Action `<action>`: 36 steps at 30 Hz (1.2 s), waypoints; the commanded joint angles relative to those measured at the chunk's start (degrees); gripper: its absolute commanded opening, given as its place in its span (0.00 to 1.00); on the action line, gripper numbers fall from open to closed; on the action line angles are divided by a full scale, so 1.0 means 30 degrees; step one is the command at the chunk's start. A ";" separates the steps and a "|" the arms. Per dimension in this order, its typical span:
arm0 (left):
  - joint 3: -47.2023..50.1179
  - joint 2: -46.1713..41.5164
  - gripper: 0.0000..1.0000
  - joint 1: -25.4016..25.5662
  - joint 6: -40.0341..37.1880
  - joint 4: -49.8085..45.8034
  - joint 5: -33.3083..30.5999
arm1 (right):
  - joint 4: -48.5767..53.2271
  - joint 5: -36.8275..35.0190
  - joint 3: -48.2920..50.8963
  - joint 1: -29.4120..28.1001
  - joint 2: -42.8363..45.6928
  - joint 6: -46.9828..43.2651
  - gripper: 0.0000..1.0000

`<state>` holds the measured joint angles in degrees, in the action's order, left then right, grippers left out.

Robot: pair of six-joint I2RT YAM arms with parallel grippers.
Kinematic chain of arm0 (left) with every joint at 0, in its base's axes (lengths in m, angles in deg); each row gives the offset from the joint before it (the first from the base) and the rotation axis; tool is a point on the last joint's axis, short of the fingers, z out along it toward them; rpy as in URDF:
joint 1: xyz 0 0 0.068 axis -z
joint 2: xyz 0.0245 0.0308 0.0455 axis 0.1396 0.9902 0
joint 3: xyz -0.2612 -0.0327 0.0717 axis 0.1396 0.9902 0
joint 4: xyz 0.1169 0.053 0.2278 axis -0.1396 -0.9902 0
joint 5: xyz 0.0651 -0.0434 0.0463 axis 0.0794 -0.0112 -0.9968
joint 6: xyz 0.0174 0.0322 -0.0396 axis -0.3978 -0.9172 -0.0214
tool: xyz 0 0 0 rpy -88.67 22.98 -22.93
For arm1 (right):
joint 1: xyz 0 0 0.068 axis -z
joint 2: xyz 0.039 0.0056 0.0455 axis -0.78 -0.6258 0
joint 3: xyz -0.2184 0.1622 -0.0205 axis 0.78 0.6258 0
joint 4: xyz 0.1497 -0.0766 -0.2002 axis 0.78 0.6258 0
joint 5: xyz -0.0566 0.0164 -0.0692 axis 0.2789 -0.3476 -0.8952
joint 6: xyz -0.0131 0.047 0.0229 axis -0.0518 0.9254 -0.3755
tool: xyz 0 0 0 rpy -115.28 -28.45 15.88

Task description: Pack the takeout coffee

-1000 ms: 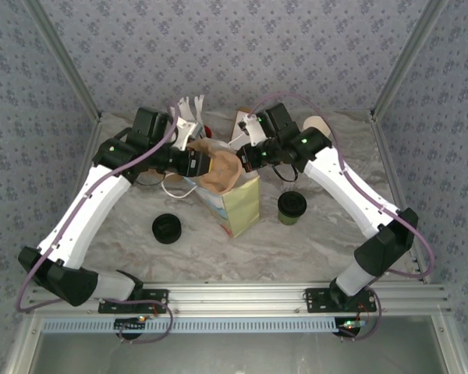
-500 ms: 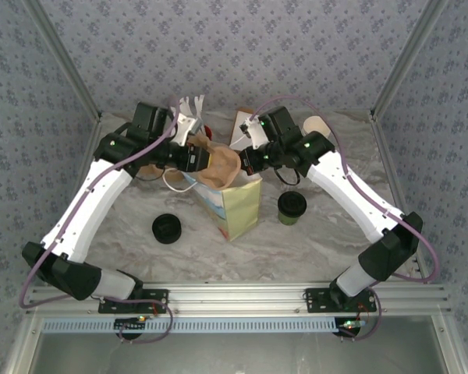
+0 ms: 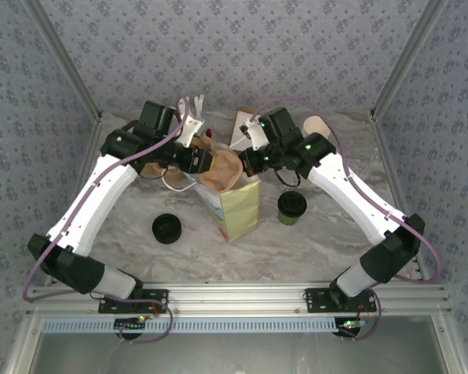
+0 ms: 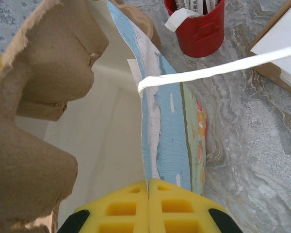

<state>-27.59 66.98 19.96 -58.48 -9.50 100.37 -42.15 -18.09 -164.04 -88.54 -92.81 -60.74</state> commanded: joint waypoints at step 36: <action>-0.0206 0.1283 0.35 -0.0042 0.2818 0.0645 -0.1456 | -0.0953 -0.0770 0.1802 -0.1139 0.1783 0.0759 0.10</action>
<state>-29.64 71.44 20.38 -52.40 -9.30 95.98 -45.47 -21.22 -159.51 -90.79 -89.03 -59.23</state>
